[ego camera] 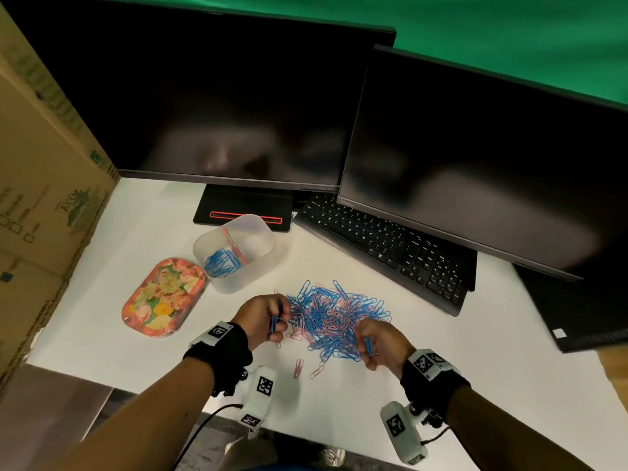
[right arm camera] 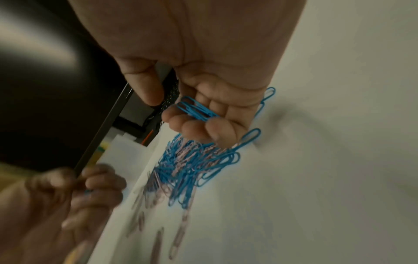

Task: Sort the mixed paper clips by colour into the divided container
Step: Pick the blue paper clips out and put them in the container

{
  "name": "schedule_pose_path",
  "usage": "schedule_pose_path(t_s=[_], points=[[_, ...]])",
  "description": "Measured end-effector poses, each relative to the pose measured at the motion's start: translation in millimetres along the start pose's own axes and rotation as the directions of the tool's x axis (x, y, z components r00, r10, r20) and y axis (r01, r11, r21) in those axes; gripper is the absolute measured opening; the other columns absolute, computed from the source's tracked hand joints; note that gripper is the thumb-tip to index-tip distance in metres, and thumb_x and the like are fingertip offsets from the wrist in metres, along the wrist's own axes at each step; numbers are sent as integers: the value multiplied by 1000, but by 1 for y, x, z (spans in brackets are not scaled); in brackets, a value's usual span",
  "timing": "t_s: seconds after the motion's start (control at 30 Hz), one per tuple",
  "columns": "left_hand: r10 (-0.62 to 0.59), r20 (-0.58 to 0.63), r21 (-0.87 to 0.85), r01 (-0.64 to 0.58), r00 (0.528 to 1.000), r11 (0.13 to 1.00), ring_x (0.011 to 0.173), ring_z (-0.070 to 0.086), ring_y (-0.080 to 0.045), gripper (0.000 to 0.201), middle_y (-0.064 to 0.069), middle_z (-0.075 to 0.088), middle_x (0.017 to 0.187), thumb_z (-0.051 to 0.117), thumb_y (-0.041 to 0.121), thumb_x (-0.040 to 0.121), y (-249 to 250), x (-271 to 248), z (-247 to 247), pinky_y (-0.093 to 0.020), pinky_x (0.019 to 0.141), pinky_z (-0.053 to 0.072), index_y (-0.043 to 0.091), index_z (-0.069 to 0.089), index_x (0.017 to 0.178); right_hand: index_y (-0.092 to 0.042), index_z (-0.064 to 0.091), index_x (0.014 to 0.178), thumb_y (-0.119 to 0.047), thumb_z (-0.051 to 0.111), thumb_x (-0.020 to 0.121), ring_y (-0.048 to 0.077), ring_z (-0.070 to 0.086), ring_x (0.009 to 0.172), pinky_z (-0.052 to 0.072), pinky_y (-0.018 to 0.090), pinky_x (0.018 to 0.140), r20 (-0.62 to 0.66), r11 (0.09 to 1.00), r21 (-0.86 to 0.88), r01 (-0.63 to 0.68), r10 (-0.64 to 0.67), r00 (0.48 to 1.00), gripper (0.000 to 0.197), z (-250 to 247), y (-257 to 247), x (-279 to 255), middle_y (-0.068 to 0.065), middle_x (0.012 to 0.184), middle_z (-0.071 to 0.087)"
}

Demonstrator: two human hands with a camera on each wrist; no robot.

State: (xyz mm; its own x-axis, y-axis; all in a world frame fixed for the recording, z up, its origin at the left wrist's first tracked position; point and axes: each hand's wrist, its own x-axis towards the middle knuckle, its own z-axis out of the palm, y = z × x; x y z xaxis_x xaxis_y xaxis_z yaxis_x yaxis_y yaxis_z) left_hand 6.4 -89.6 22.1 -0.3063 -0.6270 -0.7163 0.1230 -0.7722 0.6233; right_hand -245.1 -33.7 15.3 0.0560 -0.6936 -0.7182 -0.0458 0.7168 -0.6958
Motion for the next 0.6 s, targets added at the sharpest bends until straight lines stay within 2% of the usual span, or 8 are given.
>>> schedule_pose_path(t_s=[0.07, 0.13, 0.2, 0.27, 0.33, 0.4, 0.47, 0.6], points=[[-23, -16, 119, 25, 1000, 993, 44, 25, -13, 15, 0, 38, 59, 42, 15, 80, -3, 1, 6, -19, 44, 15, 15, 45, 65, -14, 54, 68, -14, 55, 87, 16, 44, 51, 33, 28, 49, 10, 935, -341, 96, -99, 995, 19, 0, 6, 1, 6, 65, 51], [53, -46, 448, -27, 998, 894, 40, 29, -10, 28, 7, 40, 51, 61, 30, 84, -11, 2, 17, -20, 45, 18, 19, 49, 62, -24, 59, 75, -27, 63, 85, 11, 55, 69, 45, 25, 65, 61, 659, -723, 208, -239, 969, 11, 2, 15, -2, -4, 76, 59], [196, -12, 799, -108, 981, 591, 49, 48, -7, 32, 9, 53, 55, 73, 44, 75, -24, 1, 31, -22, 50, 35, 20, 58, 62, -26, 60, 93, -37, 60, 85, 16, 60, 87, 46, 26, 77, 76, 395, -900, 185, -275, 958, 13, 7, 20, -9, -6, 90, 62], [236, 53, 932, -133, 970, 338, 66, 60, -11, 37, 8, 63, 70, 73, 54, 68, -41, 1, 44, -22, 61, 43, 20, 61, 73, -24, 56, 111, -42, 54, 87, 21, 59, 105, 45, 28, 86, 62, 216, -968, 130, -298, 953, 31, 11, 26, -11, -3, 110, 63], [259, 76, 976, -124, 963, 177, 77, 61, -15, 36, 8, 64, 81, 69, 56, 69, -54, 4, 51, -23, 66, 44, 23, 59, 81, -23, 53, 119, -44, 51, 88, 23, 58, 112, 45, 30, 89, 52, 191, -974, 122, -333, 941, 37, 12, 29, -10, -2, 120, 61], [297, 83, 990, -112, 951, 82, 89, 63, -20, 27, 4, 67, 94, 64, 49, 75, -59, 8, 55, -26, 75, 47, 25, 59, 87, -22, 53, 121, -41, 50, 90, 24, 58, 112, 46, 31, 90, 52, 208, -969, 132, -351, 935, 36, 13, 31, -7, -1, 123, 59], [315, 93, 993, -111, 944, 39, 96, 63, -23, 18, 1, 68, 99, 58, 39, 80, -59, 9, 57, -27, 79, 46, 25, 60, 90, -21, 56, 119, -36, 47, 92, 26, 58, 110, 47, 33, 90, 69, 184, -972, 145, -369, 927, 32, 12, 31, -5, 1, 122, 57], [337, 116, 993, -121, 934, -5, 95, 62, -26, 16, -2, 68, 99, 51, 29, 85, -53, 9, 55, -23, 73, 40, 20, 64, 90, -17, 58, 114, -28, 42, 96, 31, 61, 103, 49, 35, 84, 113, 100, -981, 165, -393, 912, 26, 13, 31, 1, 4, 121, 53]])
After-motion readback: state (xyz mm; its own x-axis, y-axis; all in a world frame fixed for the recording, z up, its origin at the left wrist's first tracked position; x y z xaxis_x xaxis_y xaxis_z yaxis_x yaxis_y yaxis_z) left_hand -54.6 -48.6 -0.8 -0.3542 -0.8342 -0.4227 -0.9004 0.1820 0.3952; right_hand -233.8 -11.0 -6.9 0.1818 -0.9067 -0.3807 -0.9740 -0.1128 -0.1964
